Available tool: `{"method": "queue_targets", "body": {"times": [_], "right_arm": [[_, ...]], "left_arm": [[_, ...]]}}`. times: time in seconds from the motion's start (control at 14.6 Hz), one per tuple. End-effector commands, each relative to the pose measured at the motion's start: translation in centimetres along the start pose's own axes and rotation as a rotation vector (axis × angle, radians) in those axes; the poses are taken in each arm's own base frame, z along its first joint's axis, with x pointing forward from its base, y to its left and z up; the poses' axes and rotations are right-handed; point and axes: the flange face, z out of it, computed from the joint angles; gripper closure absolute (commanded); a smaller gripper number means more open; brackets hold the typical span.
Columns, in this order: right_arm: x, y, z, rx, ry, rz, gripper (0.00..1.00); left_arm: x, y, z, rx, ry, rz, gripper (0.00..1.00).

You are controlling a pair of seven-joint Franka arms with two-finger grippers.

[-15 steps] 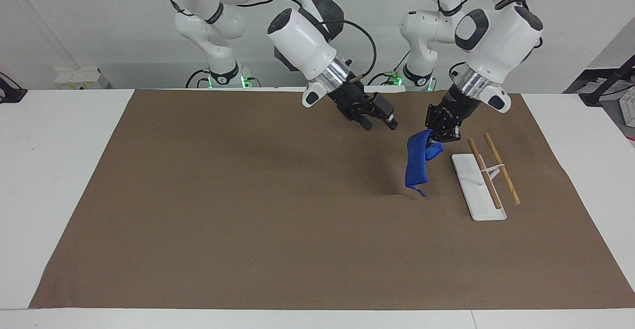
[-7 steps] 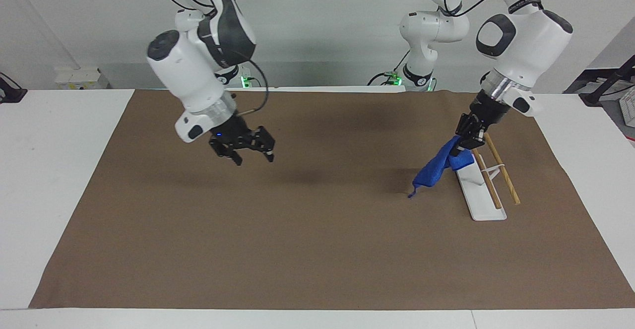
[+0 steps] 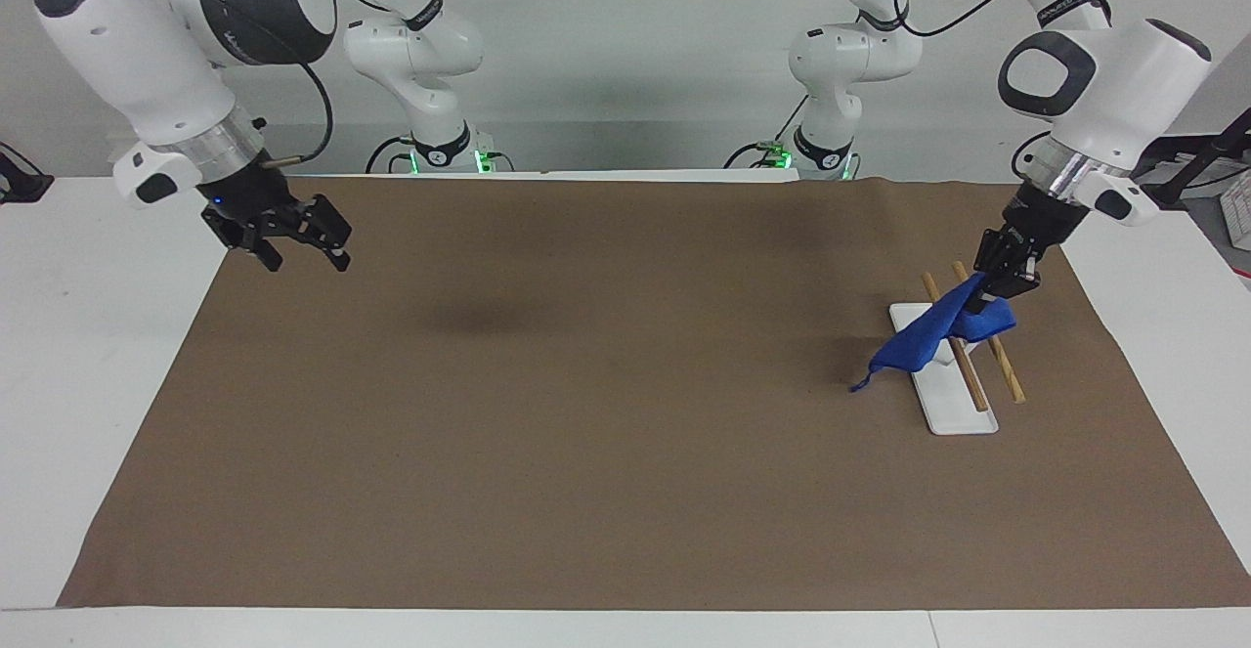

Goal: Right arm passes towel to left arm to hang
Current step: 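Lower the towel over the wooden rods with the left gripper and release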

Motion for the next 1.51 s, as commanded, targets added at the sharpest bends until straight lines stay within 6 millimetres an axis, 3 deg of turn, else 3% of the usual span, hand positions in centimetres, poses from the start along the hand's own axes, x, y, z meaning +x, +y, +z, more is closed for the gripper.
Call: {"method": "queue_targets", "body": {"times": [0.0, 0.21, 0.48, 0.75, 1.03, 1.17, 1.44], "right_arm": [[0.0, 0.3, -3.5, -0.033, -0.042, -0.013, 0.00], [0.0, 1.5, -2.9, -0.052, -0.066, -0.019, 0.00], [0.2, 2.5, -2.7, -0.114, -0.075, -0.073, 0.00], [0.4, 3.3, -1.3, -0.131, -0.099, -0.063, 0.00], [0.5, 4.1, -1.0, -0.139, -0.079, -0.118, 0.00], [0.0, 3.9, -1.9, -0.136, -0.063, -0.124, 0.00], [-0.2, 3.7, -1.7, -0.135, -0.057, -0.126, 0.00]], "left_arm": [[2.1, 0.2, -0.9, -0.058, 0.070, 0.039, 1.00], [3.8, 0.5, -1.5, -0.101, 0.118, 0.074, 1.00], [7.3, -1.4, -2.6, -0.081, 0.148, 0.183, 1.00], [9.5, -3.0, -3.0, -0.063, 0.171, 0.273, 1.00], [10.2, -5.6, -0.8, -0.018, 0.151, 0.291, 1.00], [9.8, -6.5, 1.0, -0.004, 0.145, 0.278, 1.00], [9.5, -8.2, 2.4, 0.017, 0.135, 0.259, 0.99]]}}
